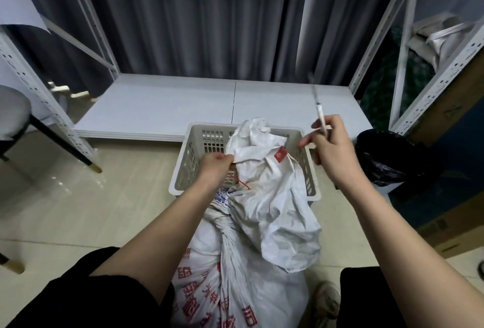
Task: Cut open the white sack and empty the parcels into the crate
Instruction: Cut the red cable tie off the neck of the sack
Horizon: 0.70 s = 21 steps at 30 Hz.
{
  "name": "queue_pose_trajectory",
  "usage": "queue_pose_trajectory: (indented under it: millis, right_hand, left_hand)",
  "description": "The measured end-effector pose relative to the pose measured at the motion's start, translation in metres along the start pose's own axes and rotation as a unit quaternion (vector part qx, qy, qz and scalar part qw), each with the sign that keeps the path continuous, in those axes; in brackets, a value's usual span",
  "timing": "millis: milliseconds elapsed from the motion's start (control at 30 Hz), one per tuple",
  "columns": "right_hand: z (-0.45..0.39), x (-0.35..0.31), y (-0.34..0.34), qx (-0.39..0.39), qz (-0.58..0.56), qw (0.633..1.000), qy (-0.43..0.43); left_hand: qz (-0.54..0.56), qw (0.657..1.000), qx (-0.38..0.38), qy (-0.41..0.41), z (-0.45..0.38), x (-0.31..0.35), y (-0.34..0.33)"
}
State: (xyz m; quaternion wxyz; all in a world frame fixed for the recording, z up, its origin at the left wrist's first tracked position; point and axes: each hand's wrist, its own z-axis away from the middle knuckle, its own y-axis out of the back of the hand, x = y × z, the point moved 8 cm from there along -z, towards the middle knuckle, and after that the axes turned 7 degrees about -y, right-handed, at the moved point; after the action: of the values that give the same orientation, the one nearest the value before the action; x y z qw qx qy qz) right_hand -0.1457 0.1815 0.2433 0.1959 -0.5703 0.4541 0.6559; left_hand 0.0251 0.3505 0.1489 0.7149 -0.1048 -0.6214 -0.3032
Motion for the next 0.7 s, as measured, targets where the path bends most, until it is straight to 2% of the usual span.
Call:
queue_pose_trajectory:
  millis: [67, 133, 233, 367, 433, 467, 500, 533, 567, 633, 700]
  right_hand:
    - [-0.001, 0.012, 0.009, 0.006, 0.015, 0.999, -0.036]
    - [0.002, 0.026, 0.005, -0.043, 0.087, 0.993, -0.072]
    - [0.013, 0.036, -0.01, -0.11, 0.037, 0.988, -0.103]
    - [0.013, 0.029, -0.016, -0.073, 0.011, 0.995, -0.064]
    - [0.013, 0.025, -0.02, -0.065, 0.02, 0.996, -0.05]
    - [0.013, 0.023, -0.022, -0.063, 0.037, 0.996, -0.044]
    - [0.013, 0.022, -0.023, -0.062, 0.059, 0.996, -0.037]
    - [0.013, 0.02, -0.024, -0.063, 0.081, 0.994, -0.027]
    - [0.014, 0.018, -0.025, -0.069, 0.1, 0.992, -0.017]
    - [0.016, 0.012, -0.029, -0.09, 0.129, 0.988, 0.002]
    - [0.02, 0.006, -0.032, -0.105, 0.137, 0.985, 0.021]
  left_hand:
    - [0.001, 1.0, 0.002, 0.008, -0.005, -0.001, 0.004]
    - [0.016, 1.0, 0.007, 0.011, -0.012, -0.002, 0.007]
    - [0.013, 1.0, 0.015, 0.008, -0.014, 0.002, 0.015]
    - [-0.017, 1.0, -0.006, -0.022, -0.01, 0.02, 0.018]
    - [-0.113, 0.992, 0.022, -0.057, -0.007, 0.03, 0.028]
    - [-0.209, 0.972, 0.066, -0.089, -0.003, 0.041, 0.037]
    - [-0.303, 0.934, 0.115, -0.148, 0.004, 0.058, 0.043]
    - [-0.364, 0.894, 0.137, -0.224, 0.014, 0.079, 0.041]
    - [-0.394, 0.862, 0.119, -0.297, 0.022, 0.097, 0.03]
    - [-0.437, 0.82, 0.0, -0.37, 0.025, 0.114, -0.002]
    - [-0.488, 0.779, -0.122, -0.374, 0.018, 0.112, -0.035]
